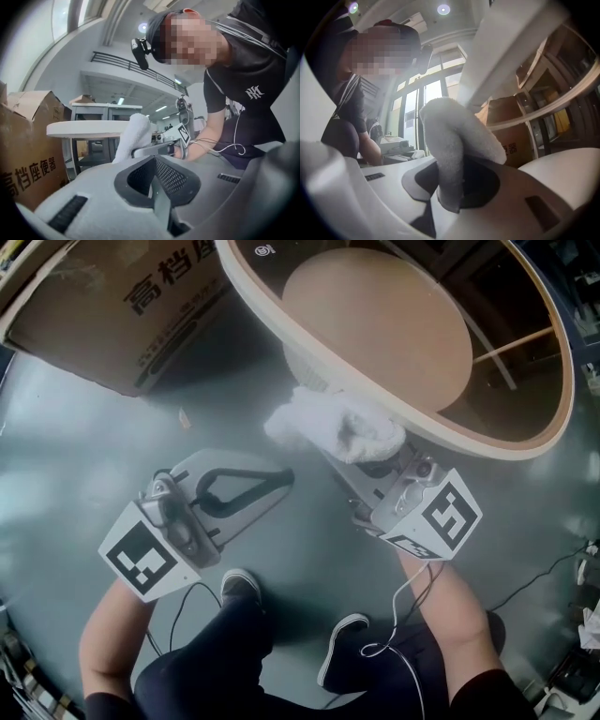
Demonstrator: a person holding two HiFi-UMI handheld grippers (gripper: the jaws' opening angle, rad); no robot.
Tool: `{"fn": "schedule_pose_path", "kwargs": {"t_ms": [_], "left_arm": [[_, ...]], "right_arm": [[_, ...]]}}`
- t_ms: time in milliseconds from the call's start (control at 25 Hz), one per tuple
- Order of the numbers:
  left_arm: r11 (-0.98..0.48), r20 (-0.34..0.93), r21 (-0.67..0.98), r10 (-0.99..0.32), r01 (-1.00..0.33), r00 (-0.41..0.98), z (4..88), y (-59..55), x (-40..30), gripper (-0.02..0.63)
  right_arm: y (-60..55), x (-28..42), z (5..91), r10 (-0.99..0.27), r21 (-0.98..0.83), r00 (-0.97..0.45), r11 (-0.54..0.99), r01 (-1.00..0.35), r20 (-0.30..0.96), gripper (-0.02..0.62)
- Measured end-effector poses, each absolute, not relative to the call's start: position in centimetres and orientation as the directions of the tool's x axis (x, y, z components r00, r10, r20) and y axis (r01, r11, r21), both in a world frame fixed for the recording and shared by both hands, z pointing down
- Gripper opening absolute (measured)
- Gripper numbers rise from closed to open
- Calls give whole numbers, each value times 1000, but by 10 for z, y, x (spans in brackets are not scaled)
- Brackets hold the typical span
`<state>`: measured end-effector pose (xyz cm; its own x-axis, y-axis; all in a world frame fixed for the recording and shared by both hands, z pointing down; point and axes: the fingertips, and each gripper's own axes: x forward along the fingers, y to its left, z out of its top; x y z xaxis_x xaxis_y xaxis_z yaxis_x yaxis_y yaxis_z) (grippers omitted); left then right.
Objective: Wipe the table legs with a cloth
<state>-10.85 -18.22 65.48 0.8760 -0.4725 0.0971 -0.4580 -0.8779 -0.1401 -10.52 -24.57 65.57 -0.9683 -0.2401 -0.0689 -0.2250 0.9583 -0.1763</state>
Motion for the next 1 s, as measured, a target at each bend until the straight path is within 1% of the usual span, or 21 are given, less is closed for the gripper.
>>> {"fn": "schedule_pose_path", "kwargs": {"t_ms": [120, 240, 800, 1000], "left_arm": [[-866, 56, -132, -492, -482, 869, 648, -189, -109, 5], [-861, 26, -128, -499, -492, 866, 643, -196, -109, 5], [-854, 69, -86, -519, -513, 852, 682, -213, -123, 5], [-853, 89, -67, -523, -518, 848, 704, -221, -124, 5]], "right_arm": [[-247, -106, 653, -242, -199, -965, 955, -219, -102, 84], [-248, -104, 659, -259, -240, -960, 944, -228, -106, 84], [-251, -102, 753, -285, -340, -959, 901, -268, 0, 81], [-249, -103, 785, -293, -320, -955, 902, -288, 34, 81]]}}
